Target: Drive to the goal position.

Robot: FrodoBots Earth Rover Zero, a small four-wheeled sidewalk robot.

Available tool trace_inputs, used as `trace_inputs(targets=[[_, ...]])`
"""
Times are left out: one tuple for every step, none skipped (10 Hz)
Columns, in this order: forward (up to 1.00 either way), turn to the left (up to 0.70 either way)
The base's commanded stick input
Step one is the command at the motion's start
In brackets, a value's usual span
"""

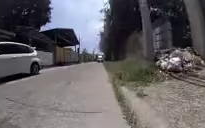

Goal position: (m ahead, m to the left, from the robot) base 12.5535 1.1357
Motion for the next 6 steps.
trace_inputs(targets=[[1.00,0.00],[1.00,0.00],[1.00,0.00],[1.00,0.00],[1.00,0.00],[1.00,0.00]])
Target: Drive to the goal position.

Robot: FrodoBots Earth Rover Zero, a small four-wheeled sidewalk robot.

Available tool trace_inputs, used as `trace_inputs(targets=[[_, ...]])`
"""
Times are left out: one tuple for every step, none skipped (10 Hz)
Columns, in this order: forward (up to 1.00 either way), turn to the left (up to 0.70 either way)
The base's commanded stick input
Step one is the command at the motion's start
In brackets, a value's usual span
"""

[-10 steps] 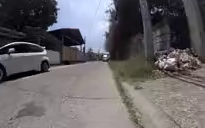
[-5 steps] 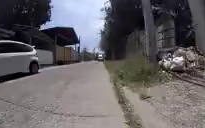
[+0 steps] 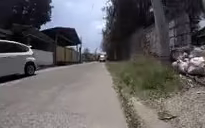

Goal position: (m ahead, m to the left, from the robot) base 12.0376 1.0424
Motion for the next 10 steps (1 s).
trace_inputs(targets=[[1.00,0.00],[1.00,0.00],[1.00,0.00],[1.00,0.00],[1.00,0.00],[1.00,0.00],[1.00,0.00],[1.00,0.00],[1.00,0.00],[1.00,0.01]])
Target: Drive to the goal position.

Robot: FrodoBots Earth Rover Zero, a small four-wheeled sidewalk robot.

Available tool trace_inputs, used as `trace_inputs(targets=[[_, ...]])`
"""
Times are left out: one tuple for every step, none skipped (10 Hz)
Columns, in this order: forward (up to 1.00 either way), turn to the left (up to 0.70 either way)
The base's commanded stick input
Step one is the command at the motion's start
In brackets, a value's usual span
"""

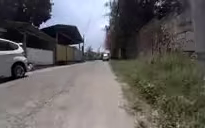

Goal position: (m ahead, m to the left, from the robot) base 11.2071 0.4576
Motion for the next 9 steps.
trace_inputs(targets=[[1.00,0.03],[1.00,0.04],[1.00,0.03],[1.00,0.00],[1.00,0.00],[1.00,0.00],[1.00,0.00],[1.00,0.00],[1.00,0.00]])
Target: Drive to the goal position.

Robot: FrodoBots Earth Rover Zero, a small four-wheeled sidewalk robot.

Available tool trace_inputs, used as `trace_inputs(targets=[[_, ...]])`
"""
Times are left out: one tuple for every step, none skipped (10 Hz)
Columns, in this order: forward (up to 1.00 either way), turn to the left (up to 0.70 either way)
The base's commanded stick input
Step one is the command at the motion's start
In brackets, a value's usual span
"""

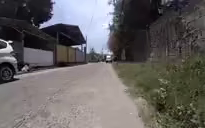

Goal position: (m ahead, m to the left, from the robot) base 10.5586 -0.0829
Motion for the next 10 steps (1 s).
trace_inputs(targets=[[0.99,0.00],[0.96,0.00],[1.00,0.00],[1.00,0.00],[1.00,0.00],[1.00,0.00],[1.00,0.00],[1.00,0.00],[1.00,0.00],[1.00,0.00]])
